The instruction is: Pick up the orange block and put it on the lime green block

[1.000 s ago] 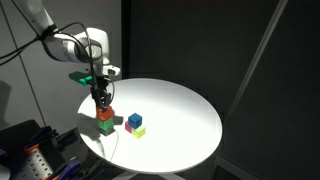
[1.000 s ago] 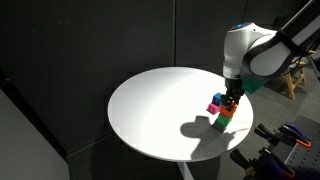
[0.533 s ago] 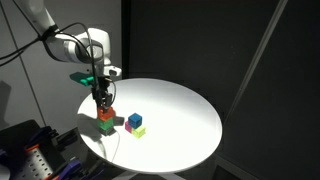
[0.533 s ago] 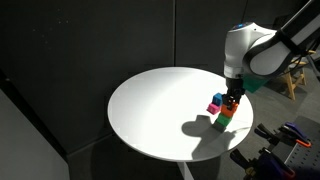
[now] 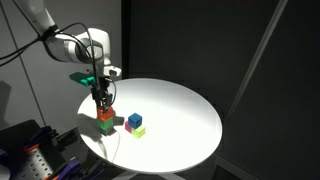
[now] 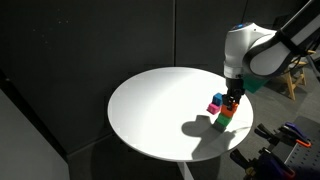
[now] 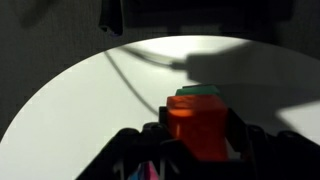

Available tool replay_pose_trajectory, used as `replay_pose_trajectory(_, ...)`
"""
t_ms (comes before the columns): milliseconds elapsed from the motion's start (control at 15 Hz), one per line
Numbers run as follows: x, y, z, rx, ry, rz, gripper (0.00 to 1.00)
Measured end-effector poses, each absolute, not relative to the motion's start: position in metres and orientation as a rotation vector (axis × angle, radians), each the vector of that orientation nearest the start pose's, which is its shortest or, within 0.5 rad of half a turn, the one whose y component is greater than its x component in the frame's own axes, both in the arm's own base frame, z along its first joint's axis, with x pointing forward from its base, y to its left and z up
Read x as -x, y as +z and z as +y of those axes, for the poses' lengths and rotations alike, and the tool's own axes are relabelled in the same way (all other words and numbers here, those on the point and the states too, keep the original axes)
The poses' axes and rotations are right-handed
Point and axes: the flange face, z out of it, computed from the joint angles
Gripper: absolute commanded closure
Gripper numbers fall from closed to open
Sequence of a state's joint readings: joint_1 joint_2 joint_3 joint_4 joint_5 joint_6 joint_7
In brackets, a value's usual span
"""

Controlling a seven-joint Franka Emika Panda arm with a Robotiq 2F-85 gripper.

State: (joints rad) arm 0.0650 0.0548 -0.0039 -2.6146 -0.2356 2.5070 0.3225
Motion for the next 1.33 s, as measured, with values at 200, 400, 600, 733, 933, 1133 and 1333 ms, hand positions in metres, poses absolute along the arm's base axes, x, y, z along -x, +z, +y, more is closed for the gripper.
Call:
replay_pose_trajectory(200,-0.4161,0.2195,0.0290,3.285,0.223,0.087,0.69)
replay_pose_trajectory(400,-0.4159,0.2191,0.0308,3.285,0.224,0.078,0.69)
replay_pose_trajectory(600,-0.4157,0.2185,0.0313,3.285,0.226,0.073,0.69)
replay_pose_trajectory(733,-0.4155,0.2180,0.0314,3.285,0.228,0.069,0.69)
replay_pose_trajectory(933,-0.4153,0.2173,0.0315,3.285,0.231,0.065,0.69)
replay_pose_trajectory(1133,-0.4153,0.2172,0.0316,3.285,0.232,0.064,0.12)
replay_pose_trajectory(1333,-0.4153,0.2172,0.0317,3.285,0.232,0.063,0.00)
